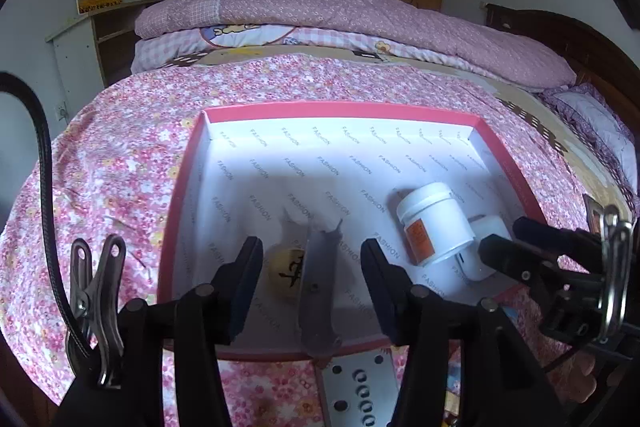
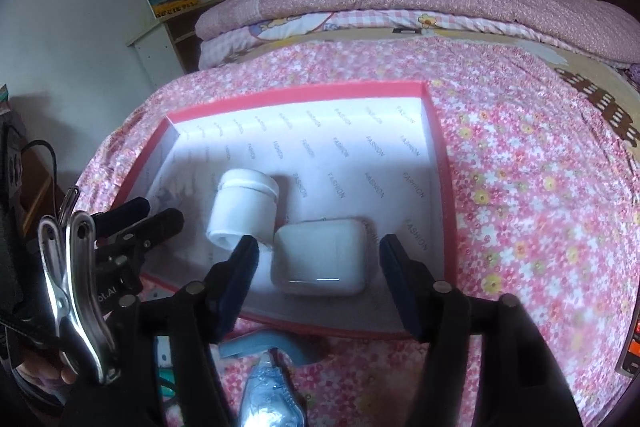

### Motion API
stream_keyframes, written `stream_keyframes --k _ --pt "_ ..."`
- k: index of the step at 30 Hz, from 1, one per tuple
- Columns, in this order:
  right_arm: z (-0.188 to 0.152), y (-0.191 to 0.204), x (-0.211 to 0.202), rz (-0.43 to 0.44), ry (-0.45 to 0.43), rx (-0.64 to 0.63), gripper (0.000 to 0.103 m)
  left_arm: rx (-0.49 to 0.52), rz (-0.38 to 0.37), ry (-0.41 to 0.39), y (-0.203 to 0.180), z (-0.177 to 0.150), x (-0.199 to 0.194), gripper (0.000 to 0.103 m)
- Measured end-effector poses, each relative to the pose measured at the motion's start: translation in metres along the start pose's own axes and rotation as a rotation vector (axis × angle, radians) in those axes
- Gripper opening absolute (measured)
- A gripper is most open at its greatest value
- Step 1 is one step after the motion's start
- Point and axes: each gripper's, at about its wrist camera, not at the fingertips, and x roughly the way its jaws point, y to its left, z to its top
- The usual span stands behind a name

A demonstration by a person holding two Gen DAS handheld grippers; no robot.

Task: Organize rigid objects
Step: 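Carry the grey piece and earbud case into the pink box and release both, then withdraw both tools from the box toward the remaining items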

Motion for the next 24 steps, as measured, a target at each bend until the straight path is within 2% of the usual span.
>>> stream_keyframes --k 13,24 --pt "-0.008 0.010 -0.038 0.038 -0.059 -0.005 0.067 -0.023 0.005 -0.010 0.000 -0.005 -0.032 0.054" --pt "-0.035 0.014 -0.069 0.041 -0.065 0.004 0.067 -0.022 -0.008 -0.008 0.001 -0.027 -0.072 0.054"
